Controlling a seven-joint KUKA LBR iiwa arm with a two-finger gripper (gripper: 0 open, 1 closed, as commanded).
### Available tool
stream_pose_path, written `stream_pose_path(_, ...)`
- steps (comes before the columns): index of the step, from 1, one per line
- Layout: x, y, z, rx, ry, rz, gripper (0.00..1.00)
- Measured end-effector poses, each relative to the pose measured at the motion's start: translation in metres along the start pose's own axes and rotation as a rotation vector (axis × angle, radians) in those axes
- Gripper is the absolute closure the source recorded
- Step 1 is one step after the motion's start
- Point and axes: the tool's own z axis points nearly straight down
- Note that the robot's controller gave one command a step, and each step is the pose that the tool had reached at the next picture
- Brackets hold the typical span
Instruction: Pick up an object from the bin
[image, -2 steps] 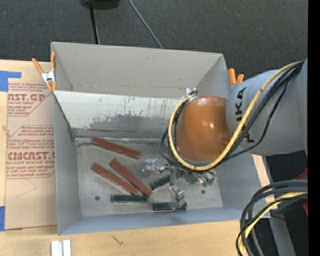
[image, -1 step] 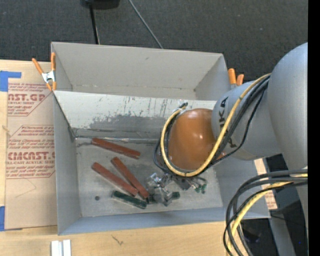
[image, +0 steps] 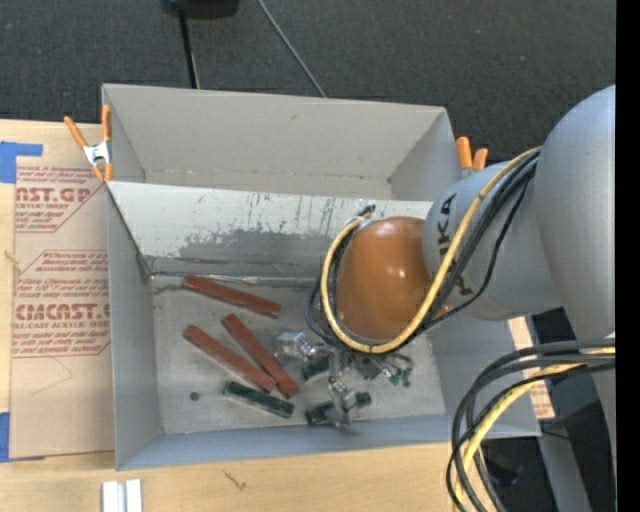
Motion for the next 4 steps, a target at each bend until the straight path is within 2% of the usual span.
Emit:
stream_pose_path(1, 0.0, 0.0, 0.0, 0.0, 0.0, 0.0, 0.0)
stream_pose_path(2, -0.03, -0.035, 0.005, 0.0, -0.001, -0.362, 1.0)
stream_pose_path(3, -0.03, -0.035, 0.005, 0.0, -0.001, -0.361, 1.0)
stream_pose_path(4, -0.04, -0.05, -0.126, 0.001, -0.002, -0.364, 1.0)
